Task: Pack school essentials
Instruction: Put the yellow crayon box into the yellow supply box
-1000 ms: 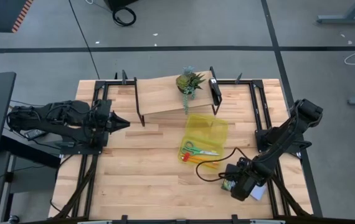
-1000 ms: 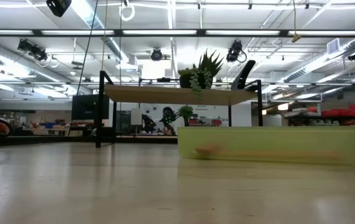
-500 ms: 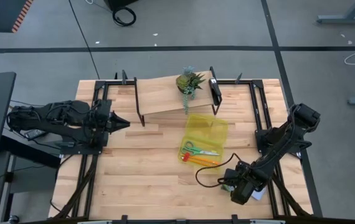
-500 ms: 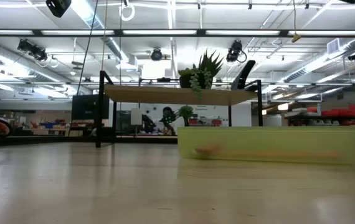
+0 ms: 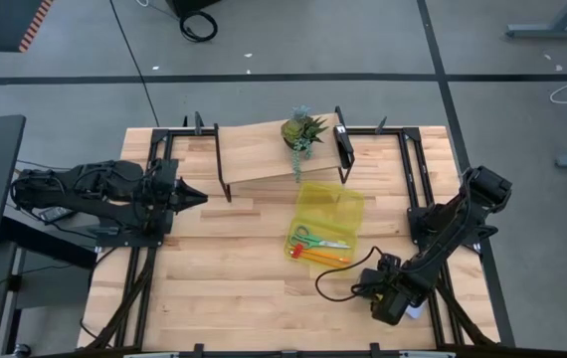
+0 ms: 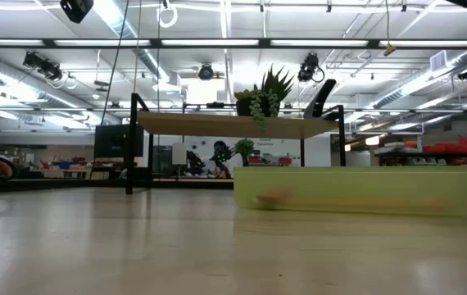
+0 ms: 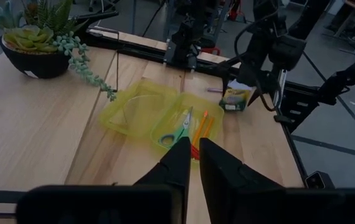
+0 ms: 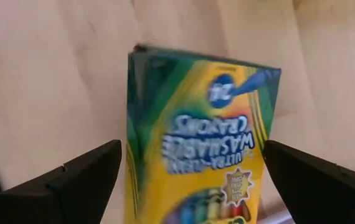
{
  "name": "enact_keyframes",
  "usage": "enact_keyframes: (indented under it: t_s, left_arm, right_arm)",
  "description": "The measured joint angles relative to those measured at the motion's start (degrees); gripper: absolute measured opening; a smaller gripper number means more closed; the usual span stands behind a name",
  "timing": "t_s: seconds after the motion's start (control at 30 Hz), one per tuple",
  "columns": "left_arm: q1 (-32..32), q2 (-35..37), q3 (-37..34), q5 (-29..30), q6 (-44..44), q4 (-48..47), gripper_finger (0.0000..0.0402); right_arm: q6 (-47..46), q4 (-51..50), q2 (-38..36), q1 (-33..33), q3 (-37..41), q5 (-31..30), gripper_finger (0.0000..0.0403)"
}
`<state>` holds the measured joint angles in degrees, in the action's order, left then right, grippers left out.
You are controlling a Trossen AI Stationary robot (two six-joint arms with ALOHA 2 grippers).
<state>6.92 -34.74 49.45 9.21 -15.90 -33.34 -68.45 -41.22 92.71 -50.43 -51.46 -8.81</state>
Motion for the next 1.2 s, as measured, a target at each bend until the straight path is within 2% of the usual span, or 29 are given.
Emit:
enact_keyframes:
  t_s: [0.37,0.53,1.2]
  left_arm:
    - [0.0,0.0,0.0,0.1,-0.3,0.0,0.0039]
    - [0.0,0.0,0.0,0.2,-0.4,0.0,0.0041]
    - [0.0,0.0,0.0,0.7,0.1,0.0,0.0037]
  right_arm:
    - [0.6,4.1,0.0,0.0,3.9,0.3,0.0399]
    - [2.5,4.1,0.0,0.0,3.9,-1.1,0.0381]
    - [5.7,1.6,0.0,0.0,3.0,0.4,0.0163]
